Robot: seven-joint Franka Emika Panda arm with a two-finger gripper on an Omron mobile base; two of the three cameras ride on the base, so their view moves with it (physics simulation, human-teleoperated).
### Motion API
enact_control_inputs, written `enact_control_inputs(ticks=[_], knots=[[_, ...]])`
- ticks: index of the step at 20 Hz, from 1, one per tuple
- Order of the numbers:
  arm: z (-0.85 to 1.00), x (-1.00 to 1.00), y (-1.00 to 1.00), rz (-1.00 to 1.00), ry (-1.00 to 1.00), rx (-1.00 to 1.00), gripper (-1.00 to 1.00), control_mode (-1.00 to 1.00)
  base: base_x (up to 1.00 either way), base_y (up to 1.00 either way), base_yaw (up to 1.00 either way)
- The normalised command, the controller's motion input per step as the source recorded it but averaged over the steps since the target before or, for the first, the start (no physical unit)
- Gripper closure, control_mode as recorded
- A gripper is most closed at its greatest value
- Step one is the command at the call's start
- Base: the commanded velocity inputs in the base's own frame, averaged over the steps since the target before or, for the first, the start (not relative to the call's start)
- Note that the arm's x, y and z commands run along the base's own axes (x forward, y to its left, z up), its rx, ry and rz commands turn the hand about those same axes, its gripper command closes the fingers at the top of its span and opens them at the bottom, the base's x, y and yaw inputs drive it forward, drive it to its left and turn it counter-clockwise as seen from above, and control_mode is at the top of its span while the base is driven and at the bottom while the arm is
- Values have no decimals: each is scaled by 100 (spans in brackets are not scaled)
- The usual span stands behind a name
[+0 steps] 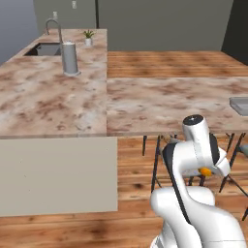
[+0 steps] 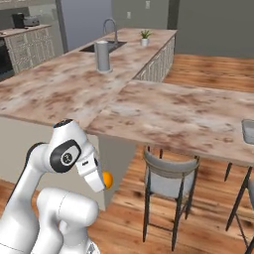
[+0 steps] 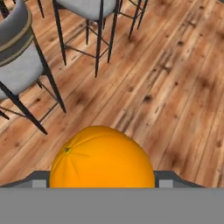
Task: Place the cold items (eggplant and orange) from the fridge in one tupperware on the dining counter. Place the warm items (hot dog and kebab skewer) in the stove area in another tupperware.
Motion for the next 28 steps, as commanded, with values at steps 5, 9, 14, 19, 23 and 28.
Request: enact_control_inputs(ticks=[5,9,14,19,23,28], knots=[[0,0,0,0,0,0,100,100,0,-100,0],[0,0,0,0,0,0,100,100,6,-100,0],[0,0,0,0,0,0,100,100,21,-97,0],[0,0,0,0,0,0,100,100,1,-100,0],[0,0,0,0,0,0,100,100,0,-100,0],[0,0,0,0,0,0,100,100,5,-100,0]])
